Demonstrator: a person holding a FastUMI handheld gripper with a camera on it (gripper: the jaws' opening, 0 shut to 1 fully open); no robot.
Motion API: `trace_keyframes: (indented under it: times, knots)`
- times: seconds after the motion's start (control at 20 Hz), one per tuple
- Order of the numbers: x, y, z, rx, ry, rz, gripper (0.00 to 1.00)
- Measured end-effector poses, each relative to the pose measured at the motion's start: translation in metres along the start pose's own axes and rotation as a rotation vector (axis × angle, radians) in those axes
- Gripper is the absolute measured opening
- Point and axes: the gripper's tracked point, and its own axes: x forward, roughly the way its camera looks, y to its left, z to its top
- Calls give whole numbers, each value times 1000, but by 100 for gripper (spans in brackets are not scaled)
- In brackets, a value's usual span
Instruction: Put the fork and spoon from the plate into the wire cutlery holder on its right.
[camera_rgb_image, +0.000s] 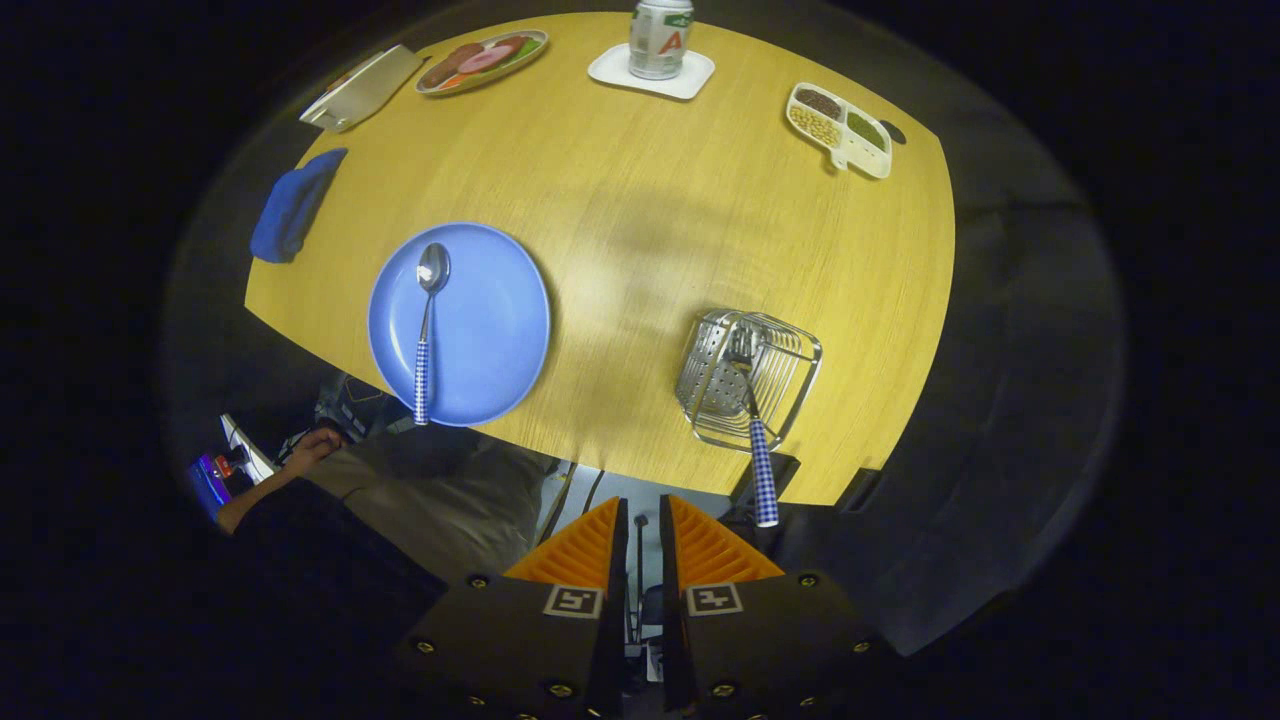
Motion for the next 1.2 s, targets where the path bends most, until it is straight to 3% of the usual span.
trace_keyframes:
  times: [0.45, 1.0, 1.2]
  knots:
    - [25, 99, -8, -123, -42, 74, 16]
    - [54, 171, 31, -17, -61, 213, 16]
    - [65, 183, 39, -20, -47, 215, 20]
